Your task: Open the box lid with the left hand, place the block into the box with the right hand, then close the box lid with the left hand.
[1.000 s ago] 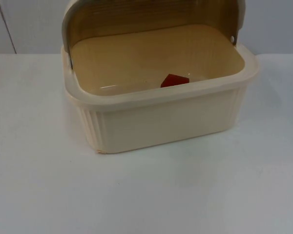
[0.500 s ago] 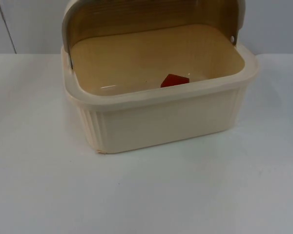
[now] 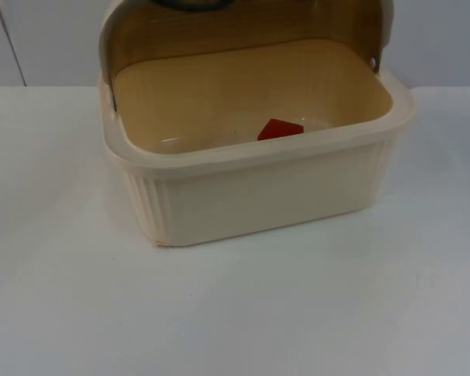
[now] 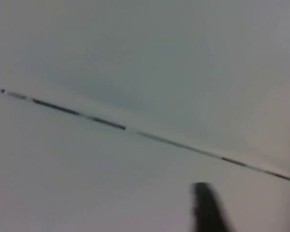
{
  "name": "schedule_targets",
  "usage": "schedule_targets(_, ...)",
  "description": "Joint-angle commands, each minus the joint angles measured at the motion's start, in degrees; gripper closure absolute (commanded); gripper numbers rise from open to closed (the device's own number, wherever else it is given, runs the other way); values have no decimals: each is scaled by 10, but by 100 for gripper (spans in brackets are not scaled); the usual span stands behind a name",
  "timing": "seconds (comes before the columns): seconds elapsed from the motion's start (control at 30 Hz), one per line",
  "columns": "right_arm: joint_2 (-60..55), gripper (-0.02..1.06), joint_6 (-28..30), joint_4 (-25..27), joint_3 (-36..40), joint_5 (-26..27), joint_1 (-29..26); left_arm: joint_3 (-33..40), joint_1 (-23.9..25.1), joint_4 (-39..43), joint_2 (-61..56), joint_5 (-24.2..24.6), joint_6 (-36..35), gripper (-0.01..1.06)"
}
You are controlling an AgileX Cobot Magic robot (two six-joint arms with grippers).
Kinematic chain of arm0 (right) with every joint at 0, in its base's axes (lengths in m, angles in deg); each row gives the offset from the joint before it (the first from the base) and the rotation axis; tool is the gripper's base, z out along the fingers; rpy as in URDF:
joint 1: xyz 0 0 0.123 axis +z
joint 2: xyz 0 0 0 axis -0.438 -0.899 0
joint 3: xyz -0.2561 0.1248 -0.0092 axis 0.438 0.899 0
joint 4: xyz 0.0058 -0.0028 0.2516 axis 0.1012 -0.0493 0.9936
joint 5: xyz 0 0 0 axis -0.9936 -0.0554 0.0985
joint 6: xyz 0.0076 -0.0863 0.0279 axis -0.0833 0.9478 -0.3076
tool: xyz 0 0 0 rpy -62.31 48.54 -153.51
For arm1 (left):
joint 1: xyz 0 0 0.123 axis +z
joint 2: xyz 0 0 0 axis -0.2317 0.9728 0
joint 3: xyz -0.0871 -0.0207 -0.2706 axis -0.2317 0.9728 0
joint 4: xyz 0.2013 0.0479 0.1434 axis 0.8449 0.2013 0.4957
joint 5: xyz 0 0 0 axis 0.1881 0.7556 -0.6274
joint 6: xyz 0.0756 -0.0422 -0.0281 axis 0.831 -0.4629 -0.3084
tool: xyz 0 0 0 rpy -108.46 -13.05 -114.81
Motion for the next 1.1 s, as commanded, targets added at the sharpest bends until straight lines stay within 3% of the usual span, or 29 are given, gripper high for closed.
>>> schedule_targets(0.0,3,0,-1,0,-2,1,-4,-4,-4,-21,-1,-16,-4,84)
schedule_targets(0.07,3,0,-1,0,-2,2,-4,-4,-4,-23,-1,-11,-4,103)
schedule_targets(0.1,3,0,-1,0,-2,2,-4,-4,-4,-31,-1,-7,-4,105)
schedule_targets(0.4,3,0,-1,0,-2,3,-4,-4,-4,-105,-1,84,10,105)
schedule_targets(0.53,3,0,-1,0,-2,4,-4,-4,-4,-273,-1,167,185,105)
schedule_targets(0.57,3,0,-1,0,-2,4,-4,-4,-4,-273,-1,167,185,105)
schedule_targets(0.63,3,0,-3,0,-2,4,-4,-4,2,-361,-1,187,268,105)
schedule_targets(0.7,3,0,-3,0,-2,4,-4,-4,3,-417,-1,180,309,105)
schedule_targets(1.07,3,0,-7,1,-2,4,-3,-4,15,-435,15,119,317,105)
